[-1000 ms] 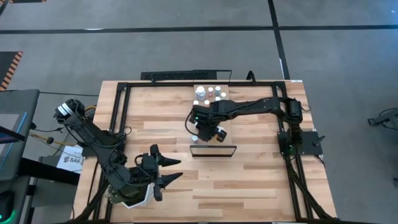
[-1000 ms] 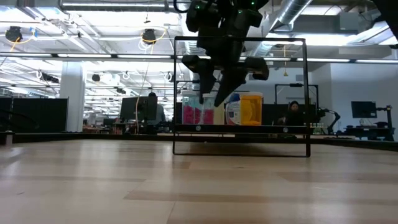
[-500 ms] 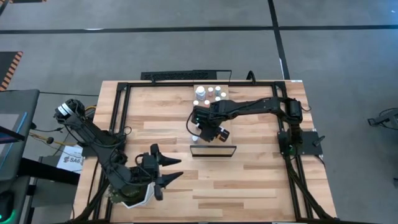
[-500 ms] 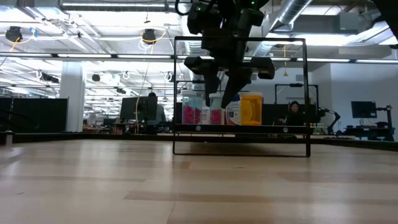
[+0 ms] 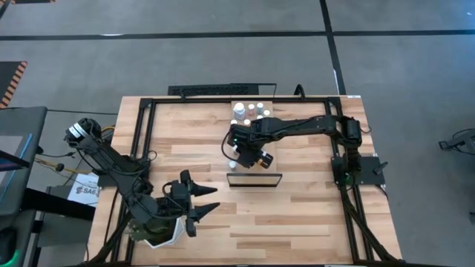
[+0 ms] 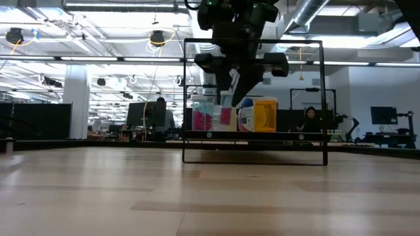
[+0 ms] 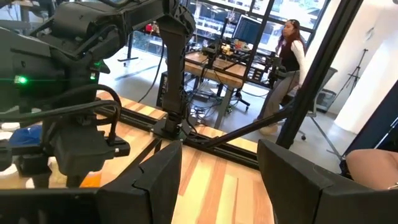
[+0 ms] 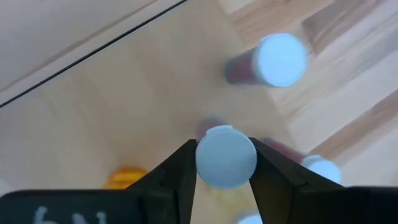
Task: Pick and place medicine bottles onto shelf by color
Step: Put the light blue pill bottle on the shelf
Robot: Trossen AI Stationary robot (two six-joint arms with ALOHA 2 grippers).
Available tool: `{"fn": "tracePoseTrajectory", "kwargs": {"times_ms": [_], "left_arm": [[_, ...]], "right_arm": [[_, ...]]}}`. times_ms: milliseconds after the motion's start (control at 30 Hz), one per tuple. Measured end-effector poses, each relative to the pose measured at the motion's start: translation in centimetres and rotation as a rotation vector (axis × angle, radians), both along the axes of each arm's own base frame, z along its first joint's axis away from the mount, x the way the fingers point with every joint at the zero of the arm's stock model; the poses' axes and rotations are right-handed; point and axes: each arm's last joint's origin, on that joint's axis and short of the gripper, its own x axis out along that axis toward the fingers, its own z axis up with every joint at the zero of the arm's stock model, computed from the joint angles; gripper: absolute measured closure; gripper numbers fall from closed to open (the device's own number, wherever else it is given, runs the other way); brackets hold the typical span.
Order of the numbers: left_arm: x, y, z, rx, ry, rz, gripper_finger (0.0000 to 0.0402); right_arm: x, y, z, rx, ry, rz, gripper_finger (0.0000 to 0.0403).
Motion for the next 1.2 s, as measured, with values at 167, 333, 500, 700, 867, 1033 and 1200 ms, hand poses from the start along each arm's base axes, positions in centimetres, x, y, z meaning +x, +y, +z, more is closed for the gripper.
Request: {"fn": "tracePoseTrajectory", "kwargs": {"times_ms": [167, 333, 500, 700, 867, 1033, 1200], "left_arm": [[0.0, 0.0, 0.0, 0.000, 0.000, 0.000, 0.0203], [0.0, 0.0, 0.0, 0.000, 0.000, 0.000, 0.0203], [0.0, 0.0, 0.0, -0.008, -0.001, 0.000, 0.0203], [0.0, 0.0, 0.0, -0.009, -0.002, 0.000, 0.0203], [0.0, 0.0, 0.0, -0.009, -0.002, 0.000, 0.0203], [0.0, 0.0, 0.0, -0.008, -0.001, 0.000, 0.0203], [0.0, 0.0, 0.0, -0.008, -0.002, 0.000, 0.0203]], "right_arm": [[-0.4, 0.1, -0.2, 0.008, 0.047, 0.006, 0.0242], [-0.7, 0.3, -0.2, 0.070, 0.074, 0.026, 0.0244], [-0.7, 0.3, -0.2, 0.085, 0.068, 0.027, 0.0256], [-0.8, 0.4, -0.9, 0.085, 0.065, 0.040, 0.0255], [-0.9, 0.4, -1.4, 0.087, 0.070, 0.038, 0.0240], [-0.7, 0.4, -1.3, 0.086, 0.050, 0.037, 0.0219], [-0.7, 0.3, -1.3, 0.082, 0.049, 0.035, 0.0195]]}}
